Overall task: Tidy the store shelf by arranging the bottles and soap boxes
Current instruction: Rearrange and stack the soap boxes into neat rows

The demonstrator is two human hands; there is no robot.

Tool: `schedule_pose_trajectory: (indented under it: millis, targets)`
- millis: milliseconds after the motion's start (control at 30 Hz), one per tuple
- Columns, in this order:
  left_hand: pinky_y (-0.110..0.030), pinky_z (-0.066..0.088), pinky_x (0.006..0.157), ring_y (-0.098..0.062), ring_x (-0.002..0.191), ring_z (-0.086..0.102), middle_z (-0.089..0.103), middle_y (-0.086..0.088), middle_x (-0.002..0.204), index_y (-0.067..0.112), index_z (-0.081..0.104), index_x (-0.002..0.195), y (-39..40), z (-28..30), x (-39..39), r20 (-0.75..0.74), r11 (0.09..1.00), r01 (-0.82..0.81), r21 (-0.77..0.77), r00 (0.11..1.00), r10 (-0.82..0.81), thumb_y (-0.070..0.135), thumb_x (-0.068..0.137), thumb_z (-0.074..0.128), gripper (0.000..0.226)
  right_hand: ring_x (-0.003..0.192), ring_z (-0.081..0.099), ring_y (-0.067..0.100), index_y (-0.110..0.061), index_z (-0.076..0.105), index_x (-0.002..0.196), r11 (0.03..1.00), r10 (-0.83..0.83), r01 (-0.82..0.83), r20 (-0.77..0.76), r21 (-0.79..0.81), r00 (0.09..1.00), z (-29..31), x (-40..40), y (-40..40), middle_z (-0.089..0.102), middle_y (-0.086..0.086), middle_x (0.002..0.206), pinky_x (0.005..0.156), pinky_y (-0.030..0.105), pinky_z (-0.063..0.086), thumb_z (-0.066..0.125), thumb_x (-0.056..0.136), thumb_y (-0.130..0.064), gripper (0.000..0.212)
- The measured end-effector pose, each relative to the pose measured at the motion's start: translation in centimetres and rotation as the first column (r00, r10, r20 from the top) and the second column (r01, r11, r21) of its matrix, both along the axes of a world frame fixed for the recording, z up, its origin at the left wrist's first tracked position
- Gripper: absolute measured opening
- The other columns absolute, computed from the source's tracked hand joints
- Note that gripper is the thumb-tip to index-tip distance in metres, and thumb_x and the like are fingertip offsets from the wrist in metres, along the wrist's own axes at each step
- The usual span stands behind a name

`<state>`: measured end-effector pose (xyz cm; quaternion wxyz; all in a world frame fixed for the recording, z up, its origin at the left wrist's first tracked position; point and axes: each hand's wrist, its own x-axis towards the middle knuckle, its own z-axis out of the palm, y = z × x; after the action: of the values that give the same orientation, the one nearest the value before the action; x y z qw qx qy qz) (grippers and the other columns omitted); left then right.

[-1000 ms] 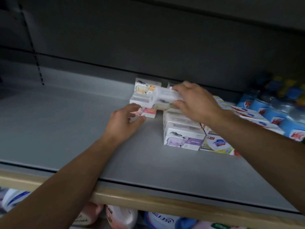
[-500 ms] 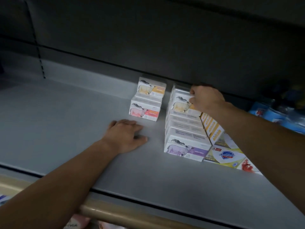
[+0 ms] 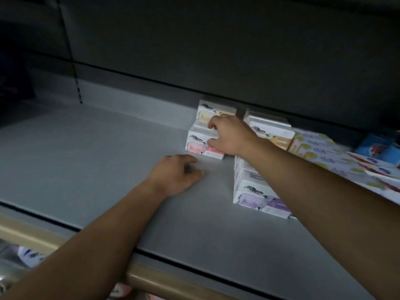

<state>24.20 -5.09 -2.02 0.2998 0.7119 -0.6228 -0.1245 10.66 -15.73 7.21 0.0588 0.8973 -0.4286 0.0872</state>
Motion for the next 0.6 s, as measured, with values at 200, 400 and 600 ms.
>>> schedule_pose_trajectory:
  millis: [200, 400, 600]
  targets:
    - [-0.020, 0.039, 0.091, -0.017, 0.115, 0.058, 0.066, 0.002, 0.119, 0.027, 0.057, 0.131, -0.5, 0.0, 0.3, -0.085, 0.999, -0.027, -0.021, 0.996, 0.026, 0.047, 0.085, 0.063, 0.050, 0.129, 0.039, 0.036, -0.010, 0.042, 0.140, 0.984, -0.179, 0.180, -0.081, 0.003, 0.981, -2.9, 1.8, -1.7, 0.044, 0.017, 0.137, 0.105, 0.041, 0.041, 0.071, 0.086, -0.038, 0.068]
    - [-0.036, 0.043, 0.102, -0.026, 0.121, 0.053, 0.052, -0.009, 0.138, 0.015, 0.039, 0.143, -1.0, 0.5, 0.8, -0.300, 0.955, -0.199, -0.220, 0.945, 0.128, 0.035, 0.087, 0.066, 0.065, 0.125, 0.046, 0.032, -0.018, 0.052, 0.135, 0.999, -0.044, 0.044, 0.019, 0.002, 0.999, -2.1, 1.3, 0.1, 0.051, 0.011, 0.132, 0.101, 0.035, 0.042, 0.074, 0.085, -0.026, 0.055]
    - [-0.042, 0.054, 0.089, -0.023, 0.095, 0.068, 0.069, -0.002, 0.110, 0.024, 0.050, 0.129, -0.9, 1.4, 0.8, -0.512, 0.933, -0.111, -0.342, 0.855, -0.085, 0.020, 0.085, 0.071, 0.049, 0.118, 0.051, 0.020, -0.023, 0.060, 0.126, 0.987, 0.084, -0.111, 0.213, 0.116, 0.974, 0.4, -0.9, 3.3, 0.057, 0.003, 0.125, 0.092, 0.022, 0.036, 0.076, 0.081, -0.019, 0.048]
